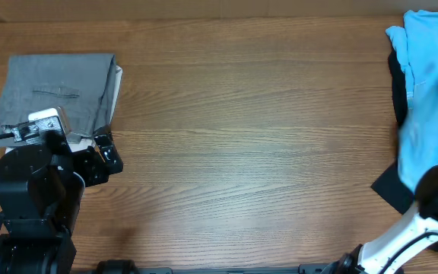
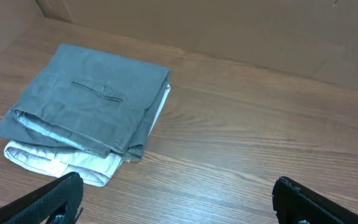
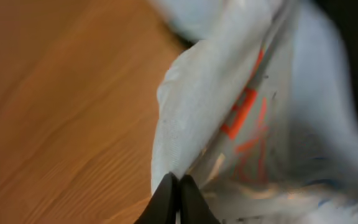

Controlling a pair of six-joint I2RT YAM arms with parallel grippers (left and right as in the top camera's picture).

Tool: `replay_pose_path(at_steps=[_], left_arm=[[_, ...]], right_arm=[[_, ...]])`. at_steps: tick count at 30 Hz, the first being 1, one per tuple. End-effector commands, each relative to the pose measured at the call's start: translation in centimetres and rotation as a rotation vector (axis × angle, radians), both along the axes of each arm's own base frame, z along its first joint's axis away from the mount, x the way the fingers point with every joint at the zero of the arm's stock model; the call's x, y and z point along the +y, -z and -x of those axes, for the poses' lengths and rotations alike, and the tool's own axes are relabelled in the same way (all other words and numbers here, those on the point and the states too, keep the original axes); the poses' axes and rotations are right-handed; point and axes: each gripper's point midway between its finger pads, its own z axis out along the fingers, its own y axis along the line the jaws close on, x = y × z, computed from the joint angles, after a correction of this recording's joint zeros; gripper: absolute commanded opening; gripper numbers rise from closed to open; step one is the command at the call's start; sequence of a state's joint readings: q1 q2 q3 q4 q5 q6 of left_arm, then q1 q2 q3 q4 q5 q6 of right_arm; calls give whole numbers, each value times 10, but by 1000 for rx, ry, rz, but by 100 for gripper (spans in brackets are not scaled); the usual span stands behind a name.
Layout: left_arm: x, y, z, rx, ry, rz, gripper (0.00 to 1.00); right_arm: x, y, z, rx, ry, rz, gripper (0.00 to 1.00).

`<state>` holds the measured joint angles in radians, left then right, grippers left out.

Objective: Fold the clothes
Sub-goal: 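Drag the blue T-shirt to table center and release with right gripper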

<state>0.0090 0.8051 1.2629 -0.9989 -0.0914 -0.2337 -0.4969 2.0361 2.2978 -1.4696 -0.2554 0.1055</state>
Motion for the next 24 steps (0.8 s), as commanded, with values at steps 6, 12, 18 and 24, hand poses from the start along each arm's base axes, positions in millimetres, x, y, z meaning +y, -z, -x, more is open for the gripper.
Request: replay_pose_path(at_steps=[6, 12, 18, 24], left_arm=[[3, -1, 0, -6, -19, -1, 100], [3, -1, 0, -6, -19, -1, 100], [3, -1, 0, -6, -19, -1, 100], [3, -1, 0, -6, -19, -1, 100]], right_arm=[[203, 11, -33, 18, -413, -82, 4], [363, 64, -45, -10, -677, -108, 4], [485, 109, -15, -36, -913, -115, 4], [552, 113, 10, -110, -1044, -118, 4]])
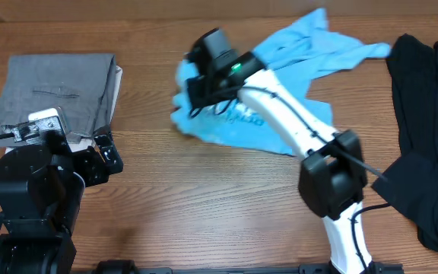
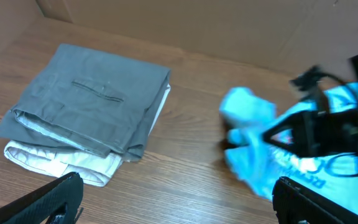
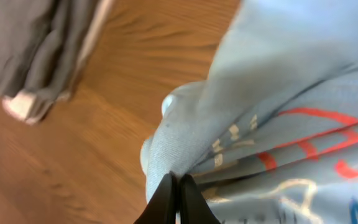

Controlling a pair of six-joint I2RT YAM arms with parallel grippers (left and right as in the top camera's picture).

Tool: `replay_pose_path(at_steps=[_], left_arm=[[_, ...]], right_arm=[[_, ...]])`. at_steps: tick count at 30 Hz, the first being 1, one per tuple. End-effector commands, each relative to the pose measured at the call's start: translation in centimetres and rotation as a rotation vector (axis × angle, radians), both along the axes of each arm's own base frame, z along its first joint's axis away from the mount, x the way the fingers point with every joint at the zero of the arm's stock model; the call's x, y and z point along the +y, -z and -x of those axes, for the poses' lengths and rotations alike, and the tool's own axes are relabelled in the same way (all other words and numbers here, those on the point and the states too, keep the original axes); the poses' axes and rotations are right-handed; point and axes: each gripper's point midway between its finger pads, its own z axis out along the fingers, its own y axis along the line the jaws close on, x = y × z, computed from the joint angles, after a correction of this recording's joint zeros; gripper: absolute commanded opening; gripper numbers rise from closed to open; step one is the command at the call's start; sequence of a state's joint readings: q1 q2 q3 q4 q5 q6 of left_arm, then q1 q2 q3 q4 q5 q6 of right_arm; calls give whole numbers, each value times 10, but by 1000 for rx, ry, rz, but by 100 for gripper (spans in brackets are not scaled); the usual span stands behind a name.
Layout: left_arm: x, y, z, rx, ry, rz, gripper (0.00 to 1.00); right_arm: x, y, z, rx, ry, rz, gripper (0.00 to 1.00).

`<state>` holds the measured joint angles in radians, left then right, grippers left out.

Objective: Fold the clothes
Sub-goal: 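Drag the blue T-shirt to table center and release with right gripper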

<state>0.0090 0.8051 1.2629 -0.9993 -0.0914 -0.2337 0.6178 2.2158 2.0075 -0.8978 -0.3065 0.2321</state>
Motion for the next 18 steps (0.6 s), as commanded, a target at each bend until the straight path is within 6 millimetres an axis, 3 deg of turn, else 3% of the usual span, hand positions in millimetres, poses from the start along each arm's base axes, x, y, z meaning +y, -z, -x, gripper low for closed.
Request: replay_pose_path(at_steps=[1, 7, 13, 14, 16, 18], left_arm=[[3, -1, 0, -6, -19, -1, 100], [3, -1, 0, -6, -19, -1, 100], [3, -1, 0, -6, -19, -1, 100], [3, -1, 0, -6, -19, -1, 100], [3, -1, 0, -6, -19, -1, 100], [3, -1, 0, -6, -19, -1, 100]], right_arm=[[19, -14, 1, -54, -20, -37, 4], [24, -16, -5, -95, -13, -40, 4], [29, -1, -28, -162, 19, -36, 6], [32, 2, -31, -168, 17, -44, 16], [36, 5, -35, -179, 15, -56, 62], [37, 3, -37, -198, 8, -61, 82]])
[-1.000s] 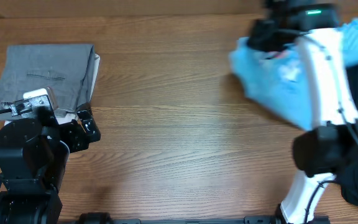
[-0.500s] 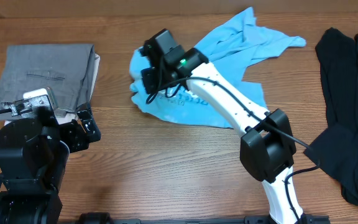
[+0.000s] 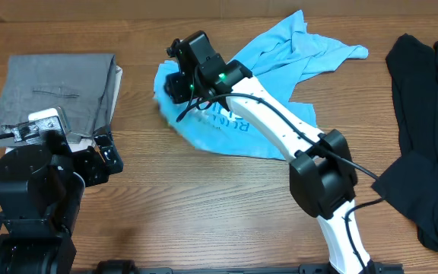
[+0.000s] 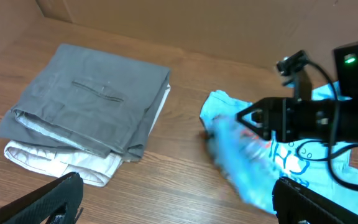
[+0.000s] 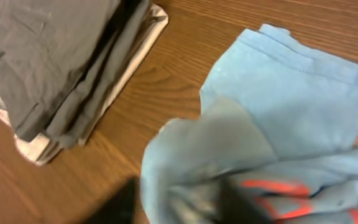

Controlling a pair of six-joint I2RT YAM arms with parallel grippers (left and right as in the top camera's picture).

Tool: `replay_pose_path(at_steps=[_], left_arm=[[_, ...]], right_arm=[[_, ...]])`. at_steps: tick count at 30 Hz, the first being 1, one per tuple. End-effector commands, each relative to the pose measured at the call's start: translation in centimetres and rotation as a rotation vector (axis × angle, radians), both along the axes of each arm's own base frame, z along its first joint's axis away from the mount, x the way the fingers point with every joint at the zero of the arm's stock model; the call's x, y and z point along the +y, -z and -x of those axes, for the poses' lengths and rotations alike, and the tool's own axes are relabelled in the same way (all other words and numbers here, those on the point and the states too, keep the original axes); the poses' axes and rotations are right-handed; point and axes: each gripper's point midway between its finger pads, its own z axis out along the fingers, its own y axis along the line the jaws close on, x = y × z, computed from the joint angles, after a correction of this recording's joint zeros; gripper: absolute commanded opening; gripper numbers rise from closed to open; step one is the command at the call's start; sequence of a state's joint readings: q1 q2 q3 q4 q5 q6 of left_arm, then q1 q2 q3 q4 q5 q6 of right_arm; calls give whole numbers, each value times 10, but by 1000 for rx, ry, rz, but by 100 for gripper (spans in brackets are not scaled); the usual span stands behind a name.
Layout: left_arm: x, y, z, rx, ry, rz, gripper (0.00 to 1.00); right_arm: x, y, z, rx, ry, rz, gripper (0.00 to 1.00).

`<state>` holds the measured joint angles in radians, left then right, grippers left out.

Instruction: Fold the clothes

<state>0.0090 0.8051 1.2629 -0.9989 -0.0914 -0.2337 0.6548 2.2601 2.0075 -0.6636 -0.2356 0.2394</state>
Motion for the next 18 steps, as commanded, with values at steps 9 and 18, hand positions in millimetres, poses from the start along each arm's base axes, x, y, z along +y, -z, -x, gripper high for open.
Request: replay_pose_path(at_steps=[9, 18], left_arm=[[3, -1, 0, -6, -19, -1, 100], [10, -2, 0, -8, -50, -20, 100]], right_arm=[[-116, -102, -31, -39, 203, -13, 100], [-322, -133, 1, 168, 580, 75, 100]])
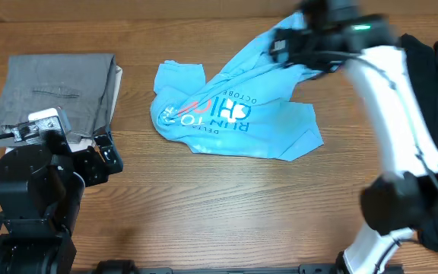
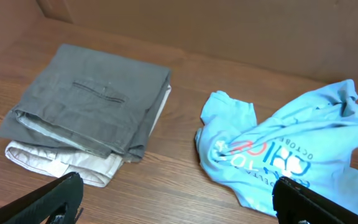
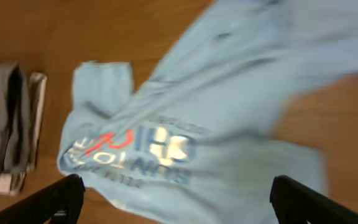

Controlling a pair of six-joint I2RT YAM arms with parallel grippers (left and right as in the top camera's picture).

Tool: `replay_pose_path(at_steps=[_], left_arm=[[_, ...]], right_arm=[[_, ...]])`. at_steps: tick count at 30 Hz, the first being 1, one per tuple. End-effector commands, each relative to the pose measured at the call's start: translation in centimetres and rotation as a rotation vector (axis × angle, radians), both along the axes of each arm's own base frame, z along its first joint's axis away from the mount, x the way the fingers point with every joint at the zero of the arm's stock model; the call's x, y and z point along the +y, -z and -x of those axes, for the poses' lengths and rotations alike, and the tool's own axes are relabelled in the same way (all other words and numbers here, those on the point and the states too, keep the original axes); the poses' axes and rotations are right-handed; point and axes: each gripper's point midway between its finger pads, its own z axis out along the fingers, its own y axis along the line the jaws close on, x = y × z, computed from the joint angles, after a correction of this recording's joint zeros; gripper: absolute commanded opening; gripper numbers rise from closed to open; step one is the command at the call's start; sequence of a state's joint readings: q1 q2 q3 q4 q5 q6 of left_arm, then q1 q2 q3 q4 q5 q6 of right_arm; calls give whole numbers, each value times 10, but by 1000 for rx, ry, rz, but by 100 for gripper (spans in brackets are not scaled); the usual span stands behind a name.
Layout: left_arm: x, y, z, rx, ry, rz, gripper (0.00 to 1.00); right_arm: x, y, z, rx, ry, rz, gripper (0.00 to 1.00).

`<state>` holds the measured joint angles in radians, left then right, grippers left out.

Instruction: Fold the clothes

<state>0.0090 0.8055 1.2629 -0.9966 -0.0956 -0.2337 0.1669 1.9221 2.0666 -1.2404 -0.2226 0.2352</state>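
Note:
A light blue T-shirt (image 1: 238, 114) lies crumpled in the middle of the table, its print upside down and facing up. It also shows in the left wrist view (image 2: 278, 149) and fills the right wrist view (image 3: 185, 124). My right gripper (image 3: 178, 202) hangs open above the shirt, near its far right part, holding nothing. At the near left my left gripper (image 2: 178, 202) is open and empty, short of the shirt. A folded grey pair of trousers (image 1: 55, 87) rests on a folded white garment (image 2: 55, 158) at the far left.
A black garment (image 1: 428, 114) lies heaped along the right edge of the wooden table (image 1: 226, 205). A cardboard wall (image 2: 229, 25) runs along the table's far side. The left arm's base (image 1: 33, 205) stands at the near left corner.
My right gripper has left the shirt's left end near the grey stack and now stands open, higher and further right. The shirt has settled flat, print showing. The left arm has not moved.
My right gripper was shut on the blue shirt atop the black garment at the right edge. Then it held the shirt at mid-table. Then it was near the grey stack with fingers parting. Now the shirt lies in the middle, released.

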Motion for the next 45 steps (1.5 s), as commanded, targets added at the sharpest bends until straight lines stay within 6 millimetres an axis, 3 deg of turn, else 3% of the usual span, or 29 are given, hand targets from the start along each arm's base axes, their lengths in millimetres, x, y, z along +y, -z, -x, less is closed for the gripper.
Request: replay_pose_path(at_steps=[1, 6, 10, 15, 23, 24, 26, 29, 32, 34, 37, 40, 45], left_arm=[[9, -1, 1, -3, -45, -16, 100], [7, -8, -3, -41, -52, 18, 100], [-3, -11, -6, -57, -3, 40, 100], [-49, -9, -15, -40, 238, 171, 100], [-111, 24, -45, 131, 525, 370, 100], [-133, 37, -59, 178, 577, 391, 95], [-154, 45, -68, 200, 621, 395, 87], [-189, 65, -83, 246, 635, 373, 59], [-212, 106, -91, 354, 544, 323, 19], [-222, 139, -90, 450, 485, 286, 4], [-231, 186, -86, 585, 455, 223, 4], [-227, 227, -91, 673, 406, 159, 4], [-211, 273, -103, 754, 323, 98, 4]], right_arm=[[-60, -14, 11, 30, 130, 0, 100], [-122, -4, 26, 120, 272, 1, 100], [-150, -3, 30, 132, 340, -3, 100], [-160, -3, 31, 131, 363, -5, 100], [-160, -3, 30, 131, 363, -5, 100], [-160, -3, 30, 131, 363, -5, 100], [-160, -3, 30, 131, 363, -5, 100], [-160, -3, 30, 131, 363, -5, 100], [-160, -3, 30, 131, 363, -5, 100], [-160, -3, 30, 131, 363, -5, 100], [-160, -3, 30, 131, 363, -5, 100], [-160, -3, 30, 131, 363, -5, 100], [-160, -3, 30, 131, 363, -5, 100]])
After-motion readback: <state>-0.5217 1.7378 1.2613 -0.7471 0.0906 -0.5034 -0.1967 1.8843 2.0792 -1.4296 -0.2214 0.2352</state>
